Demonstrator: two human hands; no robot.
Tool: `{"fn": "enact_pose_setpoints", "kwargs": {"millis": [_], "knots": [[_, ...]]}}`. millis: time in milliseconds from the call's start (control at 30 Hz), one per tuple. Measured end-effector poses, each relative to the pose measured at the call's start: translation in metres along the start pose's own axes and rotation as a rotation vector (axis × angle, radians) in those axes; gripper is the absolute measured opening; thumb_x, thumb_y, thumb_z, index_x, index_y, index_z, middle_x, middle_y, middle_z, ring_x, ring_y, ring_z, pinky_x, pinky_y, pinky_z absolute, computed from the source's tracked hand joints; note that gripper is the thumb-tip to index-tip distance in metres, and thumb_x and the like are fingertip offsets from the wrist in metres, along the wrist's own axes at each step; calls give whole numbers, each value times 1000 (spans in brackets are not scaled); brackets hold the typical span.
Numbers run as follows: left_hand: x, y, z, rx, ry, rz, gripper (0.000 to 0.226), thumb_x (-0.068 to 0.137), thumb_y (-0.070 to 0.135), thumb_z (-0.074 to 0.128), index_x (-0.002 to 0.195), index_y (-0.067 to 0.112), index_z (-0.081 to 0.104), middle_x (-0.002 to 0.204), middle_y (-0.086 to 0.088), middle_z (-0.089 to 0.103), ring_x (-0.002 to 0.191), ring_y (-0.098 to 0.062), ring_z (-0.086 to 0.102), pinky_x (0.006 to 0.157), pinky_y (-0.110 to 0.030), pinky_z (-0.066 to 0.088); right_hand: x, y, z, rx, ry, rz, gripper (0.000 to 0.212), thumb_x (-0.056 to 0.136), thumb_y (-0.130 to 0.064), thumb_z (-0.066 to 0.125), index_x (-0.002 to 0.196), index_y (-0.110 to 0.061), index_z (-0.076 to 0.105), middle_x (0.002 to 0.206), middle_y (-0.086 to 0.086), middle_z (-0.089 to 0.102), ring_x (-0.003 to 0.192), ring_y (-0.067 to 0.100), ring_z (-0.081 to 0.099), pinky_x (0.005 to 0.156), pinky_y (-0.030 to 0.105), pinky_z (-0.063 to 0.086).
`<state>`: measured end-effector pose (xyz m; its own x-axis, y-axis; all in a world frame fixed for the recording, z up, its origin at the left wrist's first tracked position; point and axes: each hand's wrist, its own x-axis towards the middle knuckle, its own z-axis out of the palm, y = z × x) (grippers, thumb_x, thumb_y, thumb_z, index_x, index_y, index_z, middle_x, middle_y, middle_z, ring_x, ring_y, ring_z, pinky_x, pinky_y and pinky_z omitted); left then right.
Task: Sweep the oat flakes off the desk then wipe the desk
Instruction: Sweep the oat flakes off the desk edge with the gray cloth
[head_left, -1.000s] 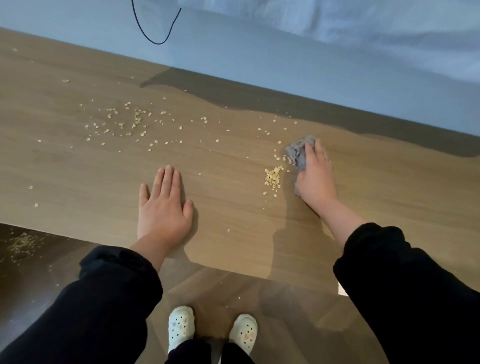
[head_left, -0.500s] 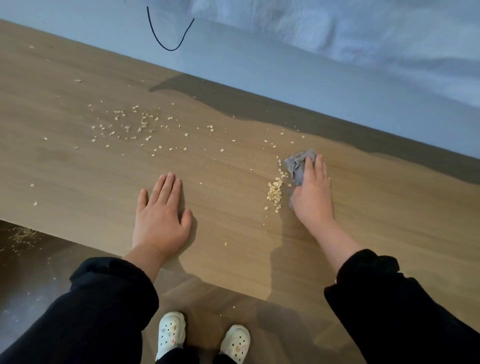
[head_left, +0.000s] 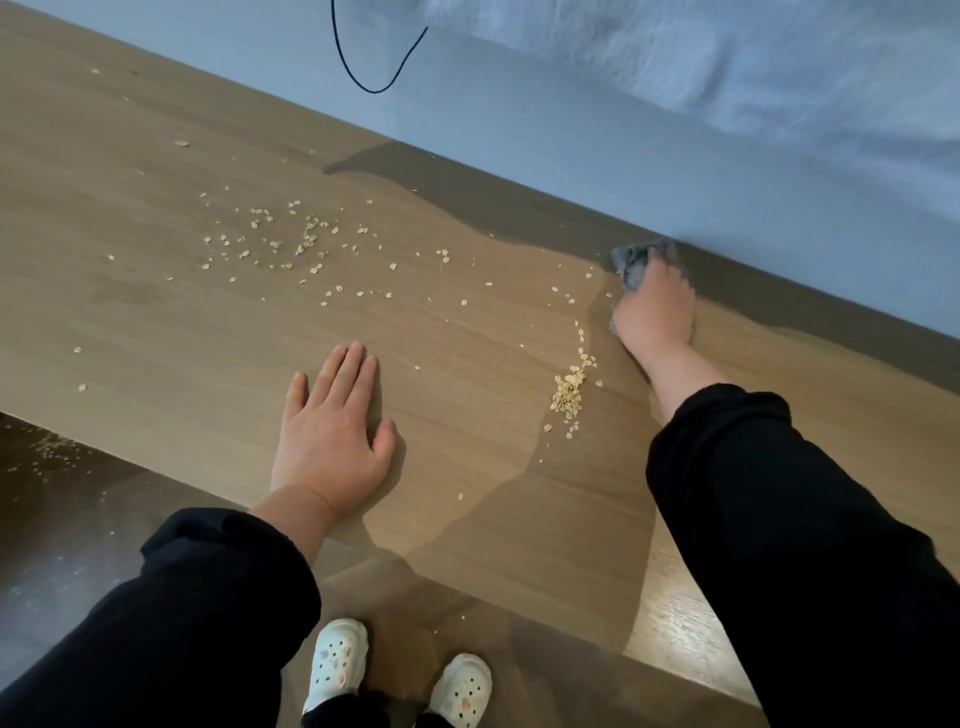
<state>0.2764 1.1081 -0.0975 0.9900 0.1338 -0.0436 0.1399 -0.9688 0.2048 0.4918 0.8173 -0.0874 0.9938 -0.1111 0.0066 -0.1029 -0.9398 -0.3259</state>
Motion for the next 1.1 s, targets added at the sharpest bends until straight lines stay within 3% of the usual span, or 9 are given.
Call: {"fn": "enact_pose_setpoints", "kwargs": {"millis": [200, 333, 433, 567, 767, 867, 933, 1000, 1100], "knots": [[-1, 0, 0, 3, 4, -1, 75, 84, 48, 21, 149, 13, 32, 159, -2, 21, 148, -15, 12, 118, -48, 13, -36, 28, -13, 45, -247, -403, 71, 91, -6, 44, 154, -24, 18, 162, -4, 11, 141, 28, 32, 108, 48, 41], [0, 0, 1, 3, 6, -1, 75, 84, 47, 22, 149, 12, 33, 159, -2, 22, 148, -16, 13, 118, -49, 15, -22, 54, -28, 55, -102, -245, 63, 94, -1, 43, 152, -15, 24, 160, 7, 19, 141, 30, 29, 116, 39, 29], [0, 0, 1, -3, 16, -2, 74, 84, 46, 24, 149, 12, 34, 158, -3, 24, 147, -16, 15, 117, -49, 15, 1, 45, -19, 57, 24, -6, 65, 90, -6, 55, 150, -8, 29, 154, 15, 29, 139, 36, 31, 115, 47, 29], [0, 0, 1, -4, 12, 2, 73, 84, 45, 26, 148, 11, 36, 158, -4, 25, 147, -17, 16, 117, -50, 17, 26, 11, -5, 39, -43, 135, 78, 85, -12, 63, 152, -13, 22, 154, 12, 25, 138, 36, 30, 113, 46, 31], [-1, 0, 1, 21, -6, 7, 73, 85, 46, 24, 149, 11, 31, 159, -3, 22, 148, -17, 14, 117, -50, 16, 24, -35, 1, 135, -233, -66, 83, 84, 5, 55, 154, -24, 20, 155, 2, 22, 123, 30, 43, 92, 46, 52], [0, -1, 0, 10, -4, 6, 73, 86, 47, 24, 149, 12, 31, 159, -3, 22, 148, -17, 14, 117, -49, 16, 0, -36, -5, 229, -301, -280, 78, 84, 14, 48, 152, -21, 30, 154, 1, 26, 133, 23, 38, 107, 36, 42], [-1, 0, 0, 6, -5, 6, 73, 86, 47, 24, 150, 12, 31, 159, -3, 21, 148, -17, 13, 118, -49, 15, -11, -27, -11, 243, -343, -374, 74, 86, 16, 41, 150, -20, 35, 153, -3, 29, 131, 18, 39, 101, 26, 44], [-1, 0, 0, -1, -5, 6, 73, 85, 47, 24, 150, 12, 31, 159, -2, 21, 148, -16, 13, 118, -49, 15, -7, -17, -19, 221, -352, -378, 74, 84, 18, 41, 149, -19, 38, 152, -3, 32, 126, 18, 43, 85, 14, 47], [-1, 0, 0, 0, -2, 7, 73, 86, 47, 25, 150, 12, 31, 159, -2, 22, 148, -16, 13, 118, -49, 15, 20, -2, -25, 203, -306, -289, 72, 85, 15, 42, 149, -17, 37, 154, 4, 31, 134, 26, 40, 102, 20, 36]]}}
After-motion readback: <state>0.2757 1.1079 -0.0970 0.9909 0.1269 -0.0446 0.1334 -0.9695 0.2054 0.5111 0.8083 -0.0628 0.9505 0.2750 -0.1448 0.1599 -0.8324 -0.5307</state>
